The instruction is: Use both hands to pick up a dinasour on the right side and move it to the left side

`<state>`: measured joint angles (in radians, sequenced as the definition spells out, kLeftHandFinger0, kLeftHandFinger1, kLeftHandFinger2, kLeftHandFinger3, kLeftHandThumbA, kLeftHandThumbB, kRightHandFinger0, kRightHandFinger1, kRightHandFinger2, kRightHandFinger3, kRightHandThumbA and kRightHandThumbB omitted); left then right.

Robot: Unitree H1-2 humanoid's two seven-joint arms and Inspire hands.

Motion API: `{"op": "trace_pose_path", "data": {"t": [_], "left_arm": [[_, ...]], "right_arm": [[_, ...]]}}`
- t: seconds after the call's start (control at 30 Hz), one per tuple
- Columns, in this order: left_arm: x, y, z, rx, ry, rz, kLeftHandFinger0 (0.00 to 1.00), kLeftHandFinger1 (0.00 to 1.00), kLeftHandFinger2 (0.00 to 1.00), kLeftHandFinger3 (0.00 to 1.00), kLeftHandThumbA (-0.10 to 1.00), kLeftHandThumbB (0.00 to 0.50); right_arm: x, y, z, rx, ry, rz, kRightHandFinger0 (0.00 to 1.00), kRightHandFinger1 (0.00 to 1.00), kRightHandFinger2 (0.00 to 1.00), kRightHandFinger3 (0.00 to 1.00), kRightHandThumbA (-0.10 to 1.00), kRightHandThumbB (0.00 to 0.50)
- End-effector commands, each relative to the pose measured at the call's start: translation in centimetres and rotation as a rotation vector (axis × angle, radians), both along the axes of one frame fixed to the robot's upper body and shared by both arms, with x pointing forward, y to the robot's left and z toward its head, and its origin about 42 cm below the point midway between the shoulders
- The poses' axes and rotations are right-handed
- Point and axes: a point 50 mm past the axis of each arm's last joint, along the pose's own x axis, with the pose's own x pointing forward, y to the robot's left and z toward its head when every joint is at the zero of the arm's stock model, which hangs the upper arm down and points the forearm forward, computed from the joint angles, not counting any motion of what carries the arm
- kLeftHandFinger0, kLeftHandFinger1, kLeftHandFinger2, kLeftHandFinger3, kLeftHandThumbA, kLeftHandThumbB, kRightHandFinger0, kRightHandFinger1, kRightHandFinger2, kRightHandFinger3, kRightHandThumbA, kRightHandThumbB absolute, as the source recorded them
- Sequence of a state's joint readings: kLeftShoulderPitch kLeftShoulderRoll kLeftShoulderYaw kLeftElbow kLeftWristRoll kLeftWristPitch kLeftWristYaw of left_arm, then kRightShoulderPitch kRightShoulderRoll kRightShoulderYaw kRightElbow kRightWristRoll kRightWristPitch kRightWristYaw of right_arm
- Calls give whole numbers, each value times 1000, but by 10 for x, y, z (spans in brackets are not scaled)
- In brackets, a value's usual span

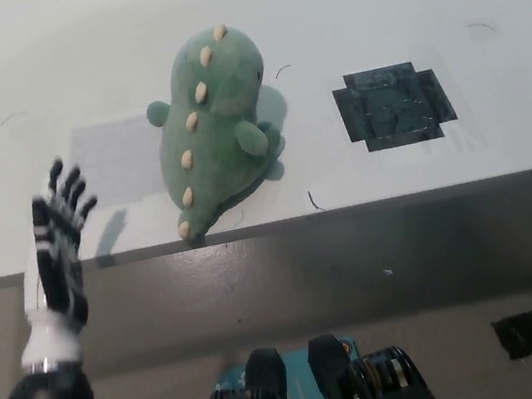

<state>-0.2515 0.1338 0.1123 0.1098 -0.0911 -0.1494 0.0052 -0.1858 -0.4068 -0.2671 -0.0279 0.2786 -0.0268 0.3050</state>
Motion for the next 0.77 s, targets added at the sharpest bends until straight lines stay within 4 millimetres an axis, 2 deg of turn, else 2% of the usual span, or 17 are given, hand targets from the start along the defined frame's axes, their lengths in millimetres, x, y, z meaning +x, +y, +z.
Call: {"op": "trace_pose_path", "data": {"t": [0.0, 0.07, 0.1, 0.17, 0.23, 0.27, 0.33, 0.47, 0.5, 0.53, 0.57, 0.73], "left_arm": [[10, -5, 18, 51, -114, -18, 1000, 1000, 1000, 1000, 1000, 378], [12, -7, 15, 58, -123, -19, 1000, 1000, 1000, 1000, 1000, 390], [11, -8, 12, 62, -124, -28, 1000, 1000, 1000, 1000, 1000, 412], [10, -9, 9, 62, -124, -32, 1000, 1000, 1000, 1000, 1000, 418], [4, -12, 1, 56, -99, -45, 1000, 1000, 1000, 1000, 1000, 450], [4, -12, 0, 57, -98, -45, 1000, 1000, 1000, 1000, 1000, 451], [1, -10, -6, 52, -85, -39, 1000, 1000, 1000, 1000, 1000, 450], [4, -10, -5, 45, -88, -40, 1000, 1000, 1000, 1000, 1000, 432], [5, -10, -4, 40, -88, -41, 1000, 1000, 1000, 1000, 1000, 440], [6, -10, -4, 36, -92, -40, 1000, 1000, 1000, 1000, 1000, 424], [5, -3, -1, 42, -97, -23, 1000, 1000, 1000, 1000, 1000, 415], [5, 1, 1, 47, -116, 1, 1000, 1000, 1000, 1000, 1000, 394]], "right_arm": [[-2, -8, 22, 58, -133, -6, 1000, 1000, 1000, 1000, 1000, 65], [-3, -9, 18, 77, -134, -17, 1000, 1000, 1000, 1000, 1000, 83], [-6, -10, 13, 125, -120, -25, 1000, 1000, 1000, 1000, 1000, 97], [-8, -10, 11, 145, -112, -27, 1000, 1000, 1000, 1000, 1000, 100], [-11, -14, 4, 160, -92, -32, 1000, 1000, 1000, 1000, 1000, 133], [-11, -15, 4, 162, -89, -34, 1000, 1000, 1000, 1000, 1000, 157], [-7, -17, 4, 177, -77, -37, 1000, 1000, 1000, 1000, 1000, 167], [-7, -21, 5, 178, -77, -48, 1000, 1000, 1000, 1000, 1000, 156], [-6, -22, 5, 177, -79, -42, 1000, 1000, 1000, 1000, 1000, 132], [-6, -23, 5, 176, -81, -43, 1000, 1000, 1000, 1000, 1000, 132], [2, -16, 5, 180, -81, -30, 1000, 1000, 1000, 1000, 1000, 139], [8, -13, 7, 174, -82, -22, 1000, 1000, 1000, 1000, 1000, 111]]}}
